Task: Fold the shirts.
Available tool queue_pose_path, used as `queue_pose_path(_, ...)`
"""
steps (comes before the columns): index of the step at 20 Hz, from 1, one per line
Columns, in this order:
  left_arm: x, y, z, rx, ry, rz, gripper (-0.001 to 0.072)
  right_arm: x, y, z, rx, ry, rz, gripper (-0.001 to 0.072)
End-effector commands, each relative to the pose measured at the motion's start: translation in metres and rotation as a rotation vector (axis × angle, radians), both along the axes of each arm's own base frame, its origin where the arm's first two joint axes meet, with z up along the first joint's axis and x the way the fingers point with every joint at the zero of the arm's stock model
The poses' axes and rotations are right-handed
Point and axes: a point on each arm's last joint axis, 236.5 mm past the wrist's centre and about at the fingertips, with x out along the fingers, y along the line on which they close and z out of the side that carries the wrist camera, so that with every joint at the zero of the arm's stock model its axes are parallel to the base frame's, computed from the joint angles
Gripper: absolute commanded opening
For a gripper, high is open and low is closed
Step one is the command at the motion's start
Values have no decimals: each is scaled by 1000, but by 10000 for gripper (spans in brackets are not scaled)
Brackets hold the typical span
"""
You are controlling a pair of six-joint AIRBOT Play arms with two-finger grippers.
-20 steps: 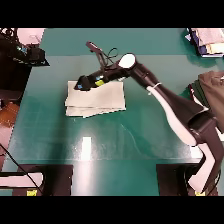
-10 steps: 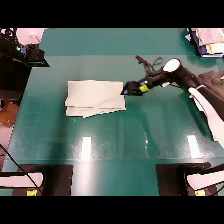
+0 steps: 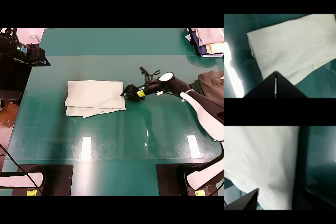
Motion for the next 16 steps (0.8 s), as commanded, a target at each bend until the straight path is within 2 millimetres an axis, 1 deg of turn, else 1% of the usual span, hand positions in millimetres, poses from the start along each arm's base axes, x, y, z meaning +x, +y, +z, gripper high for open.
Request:
queue_pose_path(1, -1, 0, 0, -1, 5, -4, 24, 14, 35, -7, 35, -13, 21, 571)
queue_pose_path(3, -1, 0, 0, -1, 5, -4, 23, 20, 59, -3, 100, -2, 15, 569)
queue_pose_path(4, -1, 0, 0, -1, 5, -4, 24, 22, 68, -2, 127, 6, 12, 539)
queue_pose_path(5, -1, 0, 0, -1, 5, -4, 24, 24, 76, 1, 147, 5, 14, 440)
queue_pose_path(7, -1, 0, 0, -1, 5, -4, 23, 26, 86, 4, 157, -19, 36, 150)
queue_pose_path(8, -1, 0, 0, -1, 5, -4, 23, 27, 89, 6, 159, -30, 40, 19)
queue_pose_path(10, -1, 0, -1, 0, 6, -3, 24, 31, 90, 17, 168, -70, 64, 20)
queue_pose_path(12, -4, 0, -3, 1, 19, -8, 24, 39, 77, 38, 172, -109, 63, 18)
queue_pose_path(13, -7, -1, -4, 2, 29, -12, 24, 47, 61, 53, 161, -144, 51, 18)
queue_pose_path(14, -8, -1, -4, 2, 34, -14, 24, 55, 40, 68, 141, -184, 40, 18)
queue_pose_path(16, -8, -1, -4, 1, 36, -14, 24, 73, -17, 100, 61, -270, -8, 18)
